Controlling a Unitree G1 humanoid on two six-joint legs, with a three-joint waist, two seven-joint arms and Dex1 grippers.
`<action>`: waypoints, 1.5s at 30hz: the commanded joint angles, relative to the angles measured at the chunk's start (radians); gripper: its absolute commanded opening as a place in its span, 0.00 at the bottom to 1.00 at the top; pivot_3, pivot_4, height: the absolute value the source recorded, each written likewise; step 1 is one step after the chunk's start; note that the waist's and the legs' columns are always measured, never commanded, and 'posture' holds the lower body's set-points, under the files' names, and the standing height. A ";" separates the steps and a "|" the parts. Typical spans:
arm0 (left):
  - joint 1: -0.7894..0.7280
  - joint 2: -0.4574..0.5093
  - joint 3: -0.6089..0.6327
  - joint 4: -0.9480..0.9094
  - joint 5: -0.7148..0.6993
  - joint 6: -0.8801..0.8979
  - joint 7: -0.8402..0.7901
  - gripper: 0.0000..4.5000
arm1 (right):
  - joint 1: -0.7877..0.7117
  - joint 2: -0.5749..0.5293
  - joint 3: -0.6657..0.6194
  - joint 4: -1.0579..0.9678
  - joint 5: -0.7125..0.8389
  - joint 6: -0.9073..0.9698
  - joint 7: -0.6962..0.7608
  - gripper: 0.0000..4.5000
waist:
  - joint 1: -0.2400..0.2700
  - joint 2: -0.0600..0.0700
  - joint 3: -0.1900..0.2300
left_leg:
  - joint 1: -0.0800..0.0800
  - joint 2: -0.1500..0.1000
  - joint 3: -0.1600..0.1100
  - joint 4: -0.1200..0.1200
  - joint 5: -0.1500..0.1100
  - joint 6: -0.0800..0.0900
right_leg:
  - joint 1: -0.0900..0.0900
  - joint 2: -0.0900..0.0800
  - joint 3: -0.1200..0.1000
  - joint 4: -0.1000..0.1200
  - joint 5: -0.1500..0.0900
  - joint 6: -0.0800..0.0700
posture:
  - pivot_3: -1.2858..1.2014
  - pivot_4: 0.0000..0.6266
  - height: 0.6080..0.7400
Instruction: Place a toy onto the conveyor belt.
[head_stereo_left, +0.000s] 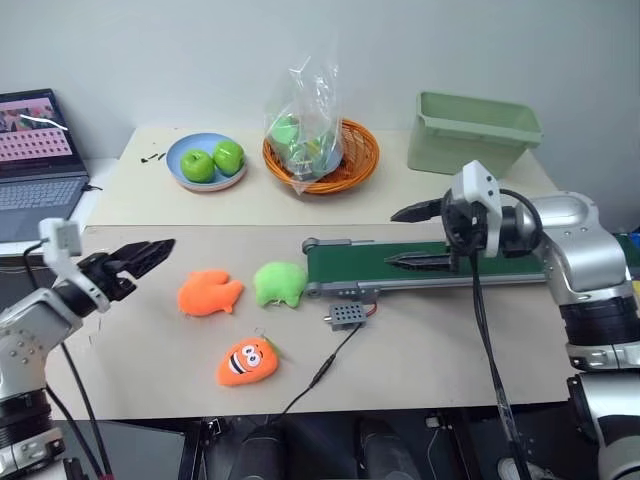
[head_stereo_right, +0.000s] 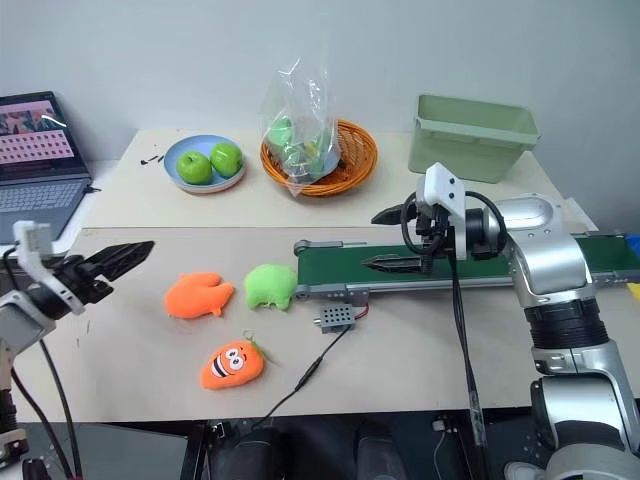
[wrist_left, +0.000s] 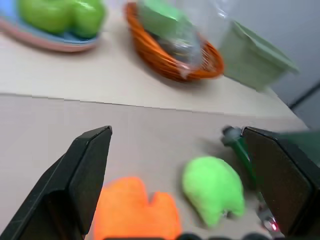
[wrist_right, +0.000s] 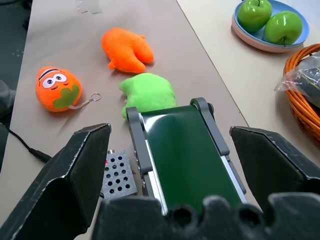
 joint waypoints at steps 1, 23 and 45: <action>-0.001 -0.016 0.118 0.133 -0.110 0.113 0.070 0.98 | -0.035 0.002 -0.016 0.002 -0.001 -0.033 0.008 1.00 | 0.000 0.000 0.000 | 0.000 0.000 0.000 0.000 0.000 0.000 | 0.000 0.000 0.000 0.000 0.000 0.000 | 0.52 0.24 1.00; -0.065 -0.113 0.039 0.483 -0.102 0.180 0.044 0.98 | -0.022 -0.045 -0.047 -0.033 -0.008 -0.016 -0.011 1.00 | 0.004 0.000 0.000 | 0.002 -0.001 0.000 -0.001 0.000 -0.001 | 0.001 -0.001 0.000 0.000 0.000 0.000 | 0.52 0.24 1.00; -0.177 -0.124 -0.115 0.466 -0.018 0.215 -0.004 0.46 | 0.033 -0.084 -0.075 -0.110 0.005 0.026 -0.056 1.00 | 0.004 0.001 -0.001 | 0.002 -0.001 0.000 -0.001 0.000 -0.001 | 0.002 -0.001 0.000 0.000 0.000 0.000 | 0.52 0.24 1.00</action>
